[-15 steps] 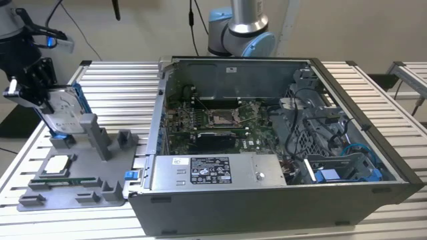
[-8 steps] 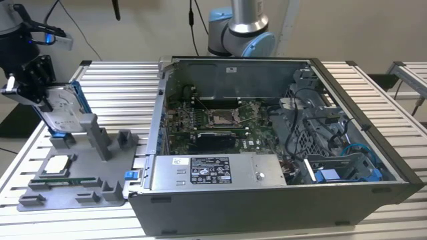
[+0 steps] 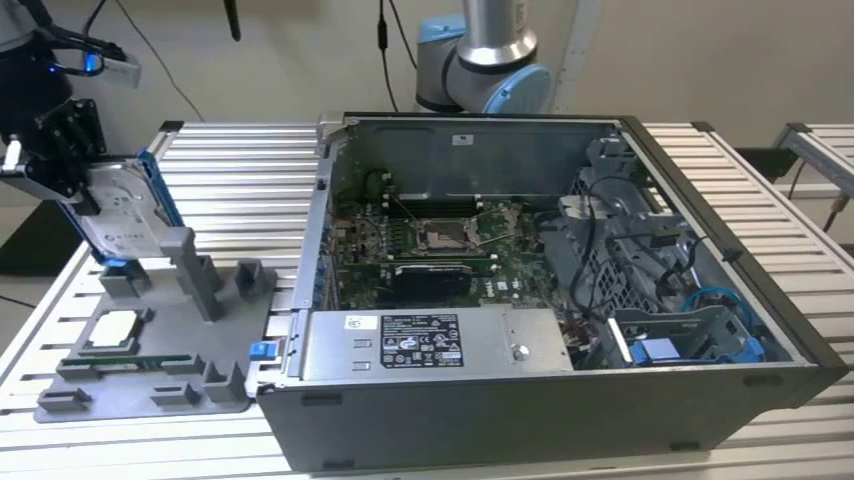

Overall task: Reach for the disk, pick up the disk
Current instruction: 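Pick up the disk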

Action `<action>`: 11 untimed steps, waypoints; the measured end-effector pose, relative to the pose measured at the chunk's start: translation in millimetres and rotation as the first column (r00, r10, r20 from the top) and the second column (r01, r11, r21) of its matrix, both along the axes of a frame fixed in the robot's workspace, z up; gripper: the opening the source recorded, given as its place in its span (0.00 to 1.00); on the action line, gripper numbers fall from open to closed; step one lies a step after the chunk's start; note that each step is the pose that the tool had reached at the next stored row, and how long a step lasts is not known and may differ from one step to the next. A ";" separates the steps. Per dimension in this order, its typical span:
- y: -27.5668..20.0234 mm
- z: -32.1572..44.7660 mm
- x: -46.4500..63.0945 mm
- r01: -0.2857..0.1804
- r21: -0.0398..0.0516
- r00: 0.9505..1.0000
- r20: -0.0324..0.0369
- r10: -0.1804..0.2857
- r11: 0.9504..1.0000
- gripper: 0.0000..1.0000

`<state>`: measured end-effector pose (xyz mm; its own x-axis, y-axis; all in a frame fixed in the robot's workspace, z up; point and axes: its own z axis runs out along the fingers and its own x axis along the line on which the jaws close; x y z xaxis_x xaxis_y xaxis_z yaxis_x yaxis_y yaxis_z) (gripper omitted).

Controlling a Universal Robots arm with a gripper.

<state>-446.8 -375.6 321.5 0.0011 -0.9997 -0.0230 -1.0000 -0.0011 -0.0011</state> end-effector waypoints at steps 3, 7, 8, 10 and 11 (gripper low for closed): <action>0.0 5.6 0.0 0.000 0.000 1.000 0.000 0.000 1.000 0.00; 0.0 13.1 0.0 0.000 0.000 1.000 0.000 0.000 1.000 0.00; 0.0 15.1 0.0 0.000 0.000 1.000 0.000 0.000 1.000 0.00; 0.0 19.1 0.0 0.000 0.000 1.000 0.000 0.000 1.000 0.00; 0.0 21.3 0.0 0.000 0.000 1.000 0.000 0.000 1.000 0.00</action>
<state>-446.8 -375.6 342.8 0.0012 -0.9997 -0.0230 -1.0000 -0.0012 -0.0010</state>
